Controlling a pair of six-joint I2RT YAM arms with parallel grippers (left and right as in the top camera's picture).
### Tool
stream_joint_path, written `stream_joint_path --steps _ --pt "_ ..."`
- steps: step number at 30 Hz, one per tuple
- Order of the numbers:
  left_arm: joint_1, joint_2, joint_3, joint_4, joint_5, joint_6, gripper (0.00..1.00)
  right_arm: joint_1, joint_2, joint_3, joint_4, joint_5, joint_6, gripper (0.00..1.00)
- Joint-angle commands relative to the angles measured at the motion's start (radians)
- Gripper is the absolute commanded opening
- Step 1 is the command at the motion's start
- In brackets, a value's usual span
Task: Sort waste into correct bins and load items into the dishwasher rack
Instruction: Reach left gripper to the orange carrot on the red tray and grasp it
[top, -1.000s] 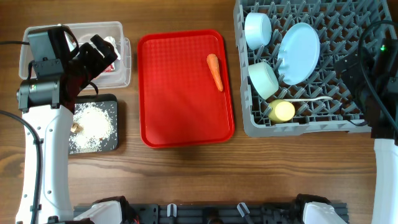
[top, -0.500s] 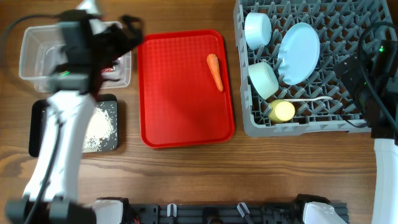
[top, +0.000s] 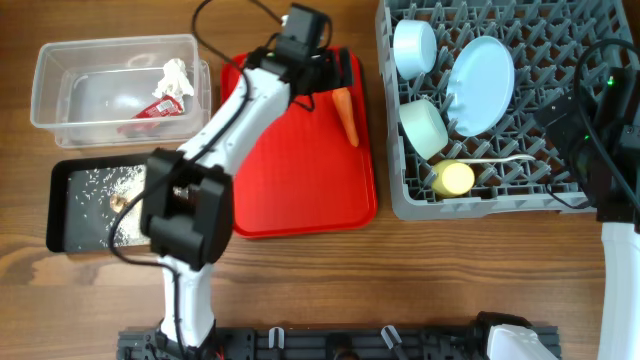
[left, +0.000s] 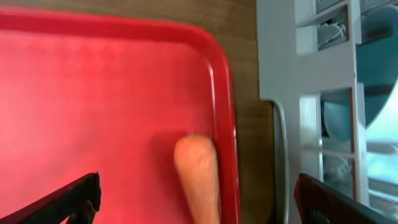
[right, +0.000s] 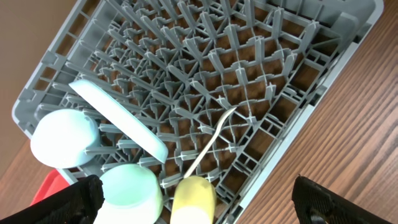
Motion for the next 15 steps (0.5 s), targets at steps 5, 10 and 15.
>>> stream_joint_path --steps 5,10,15 --pt "-0.037 0.105 0.078 0.013 -0.106 0.142 1.0 -0.004 0.006 -0.004 0.0 0.021 -0.02 1.0" --pt "-0.045 0.154 0.078 0.0 -0.106 0.192 1.0 -0.004 0.006 -0.004 0.0 0.022 -0.02 1.0" --pt "-0.059 0.188 0.078 -0.015 -0.105 0.26 1.0 -0.004 0.006 -0.004 -0.002 0.022 -0.021 1.0"
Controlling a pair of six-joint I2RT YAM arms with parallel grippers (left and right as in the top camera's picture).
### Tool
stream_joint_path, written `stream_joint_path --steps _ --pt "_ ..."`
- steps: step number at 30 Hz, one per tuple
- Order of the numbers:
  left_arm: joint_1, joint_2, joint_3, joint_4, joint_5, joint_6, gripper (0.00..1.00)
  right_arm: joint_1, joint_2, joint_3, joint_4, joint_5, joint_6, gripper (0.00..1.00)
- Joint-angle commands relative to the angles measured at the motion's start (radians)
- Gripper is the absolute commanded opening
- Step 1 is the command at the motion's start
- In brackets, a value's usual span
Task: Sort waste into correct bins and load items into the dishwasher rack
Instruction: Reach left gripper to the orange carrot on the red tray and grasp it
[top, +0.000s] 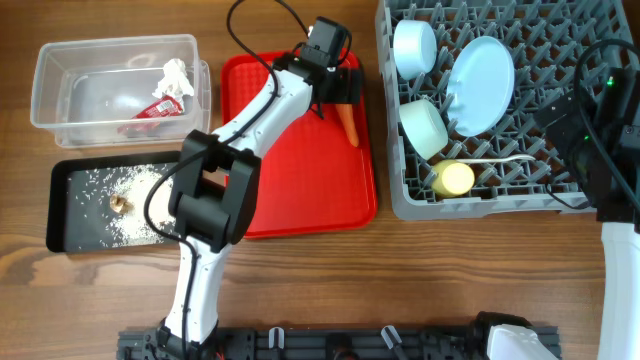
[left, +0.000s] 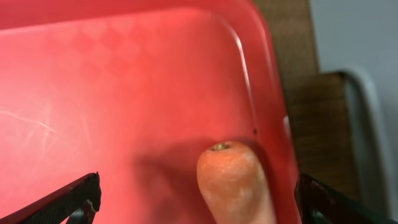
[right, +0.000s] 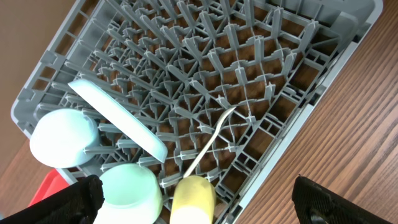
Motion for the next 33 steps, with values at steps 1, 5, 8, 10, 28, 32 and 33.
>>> stream_joint_path --steps 1,5,8,10,28,32,33 --pt "-0.02 0.037 0.019 -0.016 -0.016 0.091 0.99 -0.004 0.006 -0.004 -0.002 0.022 -0.021 1.0" --pt "-0.022 0.056 0.019 -0.045 -0.017 0.141 0.99 -0.004 0.006 -0.004 -0.008 0.022 -0.021 1.0" --pt "-0.022 0.06 0.019 -0.055 -0.017 0.162 0.98 -0.004 0.006 -0.004 -0.009 0.022 -0.021 1.0" --pt "-0.022 0.06 0.019 -0.058 -0.017 0.162 0.9 -0.004 0.006 -0.004 -0.009 0.022 -0.021 1.0" --pt "-0.021 0.06 0.019 -0.28 -0.039 0.085 0.71 -0.004 0.006 -0.004 -0.023 0.022 -0.021 1.0" --pt "-0.021 0.06 0.019 -0.294 -0.039 0.024 0.62 -0.004 0.006 -0.004 -0.022 0.022 -0.021 1.0" --pt "-0.021 0.06 0.019 -0.293 -0.038 0.021 0.6 -0.004 0.006 -0.004 -0.022 0.022 -0.021 1.0"
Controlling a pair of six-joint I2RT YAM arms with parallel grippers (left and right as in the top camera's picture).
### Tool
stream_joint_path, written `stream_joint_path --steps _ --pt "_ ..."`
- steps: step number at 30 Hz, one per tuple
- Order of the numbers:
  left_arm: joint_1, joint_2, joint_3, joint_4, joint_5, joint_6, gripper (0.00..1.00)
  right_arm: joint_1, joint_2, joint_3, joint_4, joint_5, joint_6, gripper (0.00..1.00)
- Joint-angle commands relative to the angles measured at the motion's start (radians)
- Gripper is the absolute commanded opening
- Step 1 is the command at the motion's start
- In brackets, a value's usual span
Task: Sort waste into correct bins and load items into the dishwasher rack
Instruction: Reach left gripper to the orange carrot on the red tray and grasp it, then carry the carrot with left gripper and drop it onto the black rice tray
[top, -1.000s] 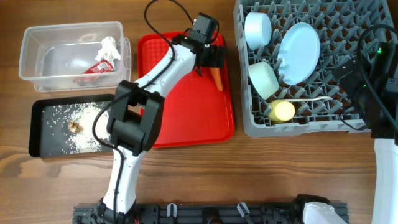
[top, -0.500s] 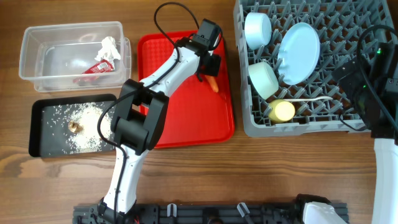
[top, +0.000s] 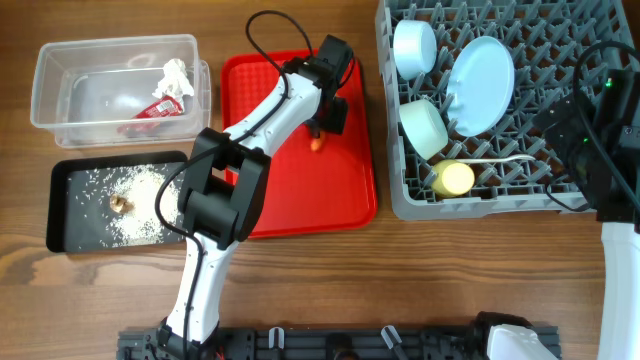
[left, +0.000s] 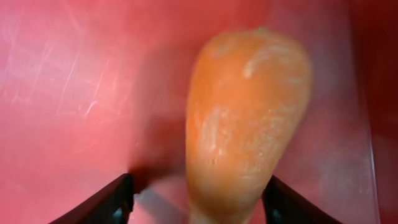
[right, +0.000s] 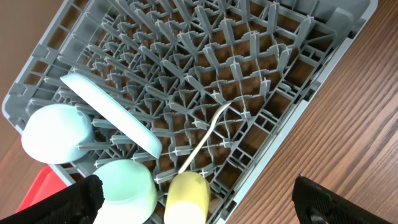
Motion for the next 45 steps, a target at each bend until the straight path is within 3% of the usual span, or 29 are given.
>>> stream_joint_path --steps 1,14,21,25,35,45 --pt "0.001 0.019 -0.003 -0.008 0.006 -0.073 0.57 -0.004 0.006 -0.004 0.0 0.022 -0.014 1.0" --pt "0.001 0.019 -0.003 0.034 0.006 -0.072 0.27 -0.004 0.006 -0.004 0.0 0.022 -0.014 1.0" --pt "0.018 -0.016 -0.001 0.037 0.006 -0.072 0.26 -0.004 0.006 -0.004 0.001 0.022 -0.014 0.99" --pt "0.038 -0.076 -0.001 0.037 0.006 -0.073 0.18 -0.004 0.006 -0.004 0.006 0.022 -0.014 1.0" --pt "0.092 -0.221 -0.001 -0.037 0.006 -0.073 0.16 -0.004 0.006 -0.004 0.006 0.021 -0.013 1.0" --pt "0.269 -0.422 -0.001 -0.185 0.002 -0.157 0.13 -0.004 0.006 -0.004 0.006 0.021 -0.014 1.0"
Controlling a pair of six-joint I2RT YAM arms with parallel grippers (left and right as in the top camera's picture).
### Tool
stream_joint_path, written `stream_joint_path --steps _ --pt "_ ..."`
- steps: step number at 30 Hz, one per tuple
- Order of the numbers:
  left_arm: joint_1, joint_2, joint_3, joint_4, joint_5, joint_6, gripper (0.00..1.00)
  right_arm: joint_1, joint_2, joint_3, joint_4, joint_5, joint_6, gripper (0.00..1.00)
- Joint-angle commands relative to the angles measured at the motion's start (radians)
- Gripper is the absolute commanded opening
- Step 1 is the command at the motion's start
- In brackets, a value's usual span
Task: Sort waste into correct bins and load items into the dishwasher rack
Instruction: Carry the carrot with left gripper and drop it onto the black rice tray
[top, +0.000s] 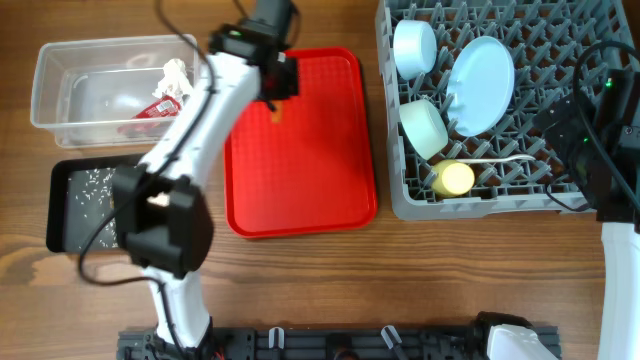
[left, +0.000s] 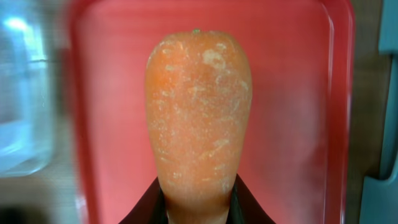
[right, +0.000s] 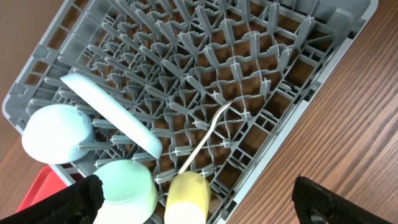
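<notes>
An orange carrot (left: 199, 106) fills the left wrist view, thick end up, with my left gripper (left: 198, 208) shut on its lower part. In the overhead view the carrot (top: 275, 111) hangs under the left gripper (top: 274, 84) above the far left part of the red tray (top: 300, 170). The grey dishwasher rack (top: 480, 208) holds a white bowl (top: 414, 46), a pale blue plate (top: 480, 85), a green cup (top: 424, 127), a yellow cup (top: 453, 178) and a white utensil (top: 503, 159). My right gripper (right: 199, 194) hangs open over the rack (right: 249, 81), holding nothing.
A clear plastic bin (top: 60, 90) with crumpled paper and a red wrapper stands at the far left. In front of it lies a black tray (top: 70, 215) with scattered crumbs, partly behind my left arm. The red tray (left: 292, 93) has nothing lying on it.
My left gripper was down on the tray's far right with its fingers either side of the carrot. Now it is shut on the carrot, lifted, over the tray's far left. The right arm is unchanged.
The carrot lay at the tray's far right edge with my left gripper open above the tray's back rim. The gripper then stood over the carrot's thick end, then low around it. Now it holds the carrot near the clear bin. The right gripper stayed open over the rack.
</notes>
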Motion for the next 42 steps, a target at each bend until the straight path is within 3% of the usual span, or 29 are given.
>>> stream_joint_path --steps 1,14,19,24,35,42 --pt "0.113 -0.134 0.002 -0.051 -0.003 -0.083 0.13 -0.004 0.006 -0.004 0.004 0.021 -0.013 1.0" --pt "0.511 -0.204 -0.001 -0.312 -0.097 -0.243 0.14 -0.004 0.006 -0.004 -0.013 0.021 -0.013 0.99" --pt "0.644 -0.204 -0.009 -0.357 -0.122 -0.246 0.13 -0.004 0.006 -0.004 -0.013 0.021 -0.013 1.0" --pt "0.734 -0.204 -0.09 -0.367 -0.192 -0.343 0.07 -0.004 0.006 -0.004 -0.014 0.022 -0.014 1.0" --pt "0.764 -0.204 -0.496 -0.105 -0.181 -0.445 0.08 -0.004 0.006 -0.004 -0.015 0.021 -0.013 1.0" --pt "0.764 -0.204 -0.703 0.157 -0.138 -0.479 0.19 -0.004 0.006 -0.004 -0.017 0.021 -0.013 1.0"
